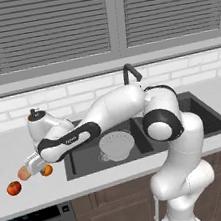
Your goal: Put the colander in the sink, put the tangerine, apple, peach in the colander, and turn on the sink faucet and pour water over the colander.
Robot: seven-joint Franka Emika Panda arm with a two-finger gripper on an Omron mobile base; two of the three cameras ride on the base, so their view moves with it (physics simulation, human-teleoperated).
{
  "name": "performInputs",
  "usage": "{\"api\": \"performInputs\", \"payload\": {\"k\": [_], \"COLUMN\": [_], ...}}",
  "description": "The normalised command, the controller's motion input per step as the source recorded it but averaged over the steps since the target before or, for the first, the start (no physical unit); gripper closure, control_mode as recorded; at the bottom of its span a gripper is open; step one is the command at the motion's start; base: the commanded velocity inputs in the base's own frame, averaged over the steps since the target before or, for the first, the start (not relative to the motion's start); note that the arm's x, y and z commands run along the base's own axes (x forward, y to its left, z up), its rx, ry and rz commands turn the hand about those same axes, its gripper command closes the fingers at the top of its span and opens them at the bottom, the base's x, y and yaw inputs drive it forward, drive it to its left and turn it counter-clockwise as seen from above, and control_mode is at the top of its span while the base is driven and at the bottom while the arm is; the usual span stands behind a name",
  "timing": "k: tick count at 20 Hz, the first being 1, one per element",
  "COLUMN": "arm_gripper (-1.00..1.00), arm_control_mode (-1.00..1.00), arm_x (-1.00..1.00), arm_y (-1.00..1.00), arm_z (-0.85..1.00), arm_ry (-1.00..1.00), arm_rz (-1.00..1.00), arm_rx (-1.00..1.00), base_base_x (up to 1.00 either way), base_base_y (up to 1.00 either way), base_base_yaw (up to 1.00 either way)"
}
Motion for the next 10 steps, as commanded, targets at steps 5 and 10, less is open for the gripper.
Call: {"api": "performInputs", "payload": {"k": [5, 10], "arm_gripper": [-1.00, -1.00], "arm_control_mode": [-1.00, -1.00], "arm_x": [0.33, 0.31], "arm_y": [0.18, 0.15], "arm_z": [-0.30, -0.25], "arm_ry": [0.02, 0.00], "arm_rz": [0.00, 0.00], "arm_rx": [-0.10, -0.09], "base_base_x": [0.00, 0.00], "base_base_y": [0.00, 0.00], "base_base_yaw": [0.00, 0.00]}}
